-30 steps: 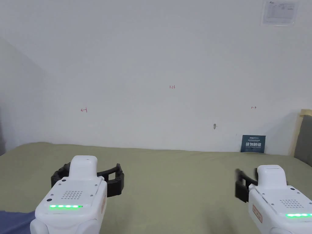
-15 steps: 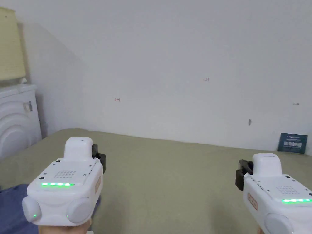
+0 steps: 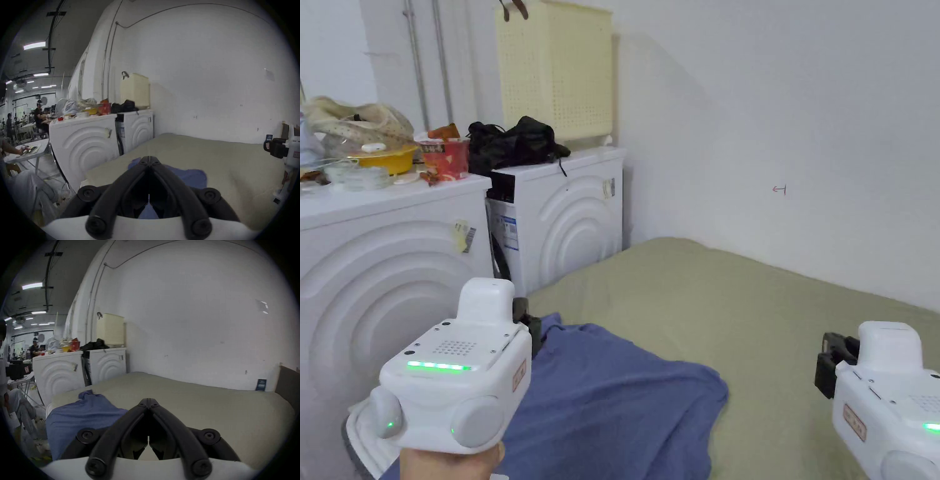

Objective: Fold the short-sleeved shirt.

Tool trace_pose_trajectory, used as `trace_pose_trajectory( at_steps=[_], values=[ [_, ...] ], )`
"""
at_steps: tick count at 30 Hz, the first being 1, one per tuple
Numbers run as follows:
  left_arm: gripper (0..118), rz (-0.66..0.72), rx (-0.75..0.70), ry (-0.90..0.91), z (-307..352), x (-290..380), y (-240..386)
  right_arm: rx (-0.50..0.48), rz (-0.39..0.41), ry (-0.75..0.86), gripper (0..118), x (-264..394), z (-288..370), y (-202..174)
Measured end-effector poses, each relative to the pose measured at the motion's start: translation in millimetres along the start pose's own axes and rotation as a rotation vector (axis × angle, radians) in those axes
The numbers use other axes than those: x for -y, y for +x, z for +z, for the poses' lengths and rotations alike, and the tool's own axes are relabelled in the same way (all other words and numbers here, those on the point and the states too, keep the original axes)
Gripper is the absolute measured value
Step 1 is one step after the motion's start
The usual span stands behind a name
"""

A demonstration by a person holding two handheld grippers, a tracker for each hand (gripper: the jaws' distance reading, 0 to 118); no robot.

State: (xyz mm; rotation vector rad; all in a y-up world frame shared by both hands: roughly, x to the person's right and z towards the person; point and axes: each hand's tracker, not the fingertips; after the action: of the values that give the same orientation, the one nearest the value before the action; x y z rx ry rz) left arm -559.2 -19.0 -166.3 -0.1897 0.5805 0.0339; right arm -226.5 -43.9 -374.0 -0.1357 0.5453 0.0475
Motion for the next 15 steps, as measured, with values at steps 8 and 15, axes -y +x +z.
trace_pose_trajectory(
  at_steps=[8, 15],
  values=[
    [0, -0.113, 0.320, -0.387, -164, -42, 32, -0.029, 0.052, -0.042, 0, 23, -36, 7],
    [0, -0.191, 0.477, -1.084, -307, -2, 107, -0.007, 0.054, -0.083, 0, 51, -49, 42]
  ],
)
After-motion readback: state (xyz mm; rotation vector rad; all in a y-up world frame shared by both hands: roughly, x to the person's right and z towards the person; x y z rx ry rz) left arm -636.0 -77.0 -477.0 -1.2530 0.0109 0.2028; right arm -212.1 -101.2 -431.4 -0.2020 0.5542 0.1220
